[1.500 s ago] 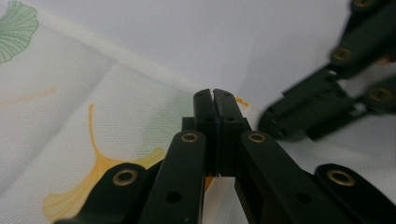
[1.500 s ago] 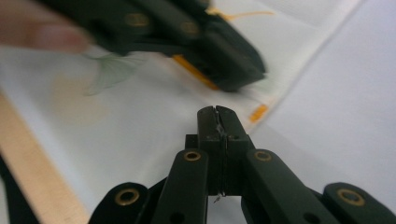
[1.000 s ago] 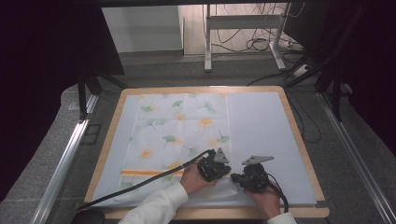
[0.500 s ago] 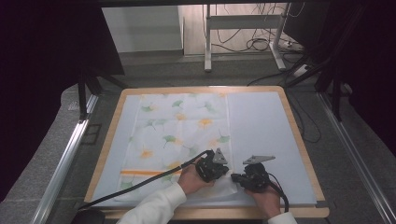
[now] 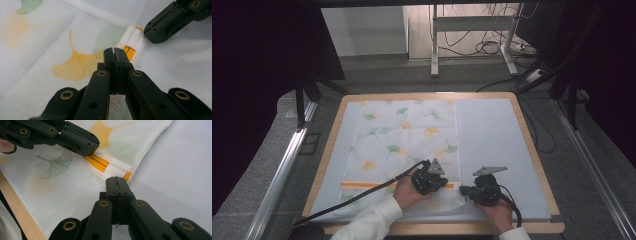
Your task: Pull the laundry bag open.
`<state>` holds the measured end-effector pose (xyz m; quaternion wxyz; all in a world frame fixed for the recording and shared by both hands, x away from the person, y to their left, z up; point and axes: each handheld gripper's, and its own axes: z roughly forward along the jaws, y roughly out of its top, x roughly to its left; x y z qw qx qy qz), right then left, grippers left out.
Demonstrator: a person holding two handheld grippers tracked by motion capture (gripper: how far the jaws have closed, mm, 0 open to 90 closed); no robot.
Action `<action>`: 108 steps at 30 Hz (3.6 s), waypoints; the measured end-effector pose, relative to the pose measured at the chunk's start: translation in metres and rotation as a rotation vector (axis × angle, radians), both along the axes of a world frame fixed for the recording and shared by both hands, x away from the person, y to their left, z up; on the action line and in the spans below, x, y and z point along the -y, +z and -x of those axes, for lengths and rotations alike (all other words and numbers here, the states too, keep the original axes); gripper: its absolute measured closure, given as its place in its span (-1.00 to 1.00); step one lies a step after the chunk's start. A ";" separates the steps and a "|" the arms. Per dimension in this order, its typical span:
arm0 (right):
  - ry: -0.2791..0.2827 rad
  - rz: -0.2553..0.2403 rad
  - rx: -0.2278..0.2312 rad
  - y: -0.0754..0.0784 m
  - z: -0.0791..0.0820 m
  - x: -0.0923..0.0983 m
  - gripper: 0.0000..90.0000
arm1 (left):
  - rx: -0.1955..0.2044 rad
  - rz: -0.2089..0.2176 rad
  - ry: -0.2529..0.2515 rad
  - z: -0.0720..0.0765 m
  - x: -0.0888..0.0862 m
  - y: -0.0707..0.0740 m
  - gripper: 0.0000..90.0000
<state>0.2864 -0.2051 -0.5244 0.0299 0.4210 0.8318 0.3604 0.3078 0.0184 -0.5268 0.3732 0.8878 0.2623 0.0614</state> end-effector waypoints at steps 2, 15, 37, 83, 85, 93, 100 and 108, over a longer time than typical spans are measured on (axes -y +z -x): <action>0.001 -0.002 0.000 0.000 0.000 0.000 0.99 | 0.004 -0.011 0.000 0.000 -0.003 0.000 1.00; 0.000 -0.006 0.001 0.000 0.000 0.002 0.99 | -0.004 -0.009 0.028 0.001 -0.019 -0.001 1.00; 0.001 0.004 0.012 0.000 0.001 0.002 0.99 | -0.011 -0.024 0.058 0.005 -0.044 0.000 1.00; 0.024 0.084 0.052 0.002 -0.002 -0.023 0.99 | -0.022 -0.034 0.101 0.008 -0.069 -0.001 1.00; 0.024 0.087 0.053 0.002 -0.002 -0.024 0.99 | -0.023 -0.034 0.104 0.009 -0.071 -0.001 1.00; 0.025 0.082 0.055 0.002 -0.001 -0.023 0.99 | -0.024 -0.045 0.118 0.010 -0.078 -0.001 1.00; 0.026 0.080 0.056 0.002 -0.001 -0.023 0.99 | -0.031 -0.047 0.130 0.011 -0.084 -0.001 1.00; 0.027 0.076 0.056 0.002 -0.001 -0.023 0.99 | -0.042 -0.042 0.145 0.011 -0.094 -0.001 1.00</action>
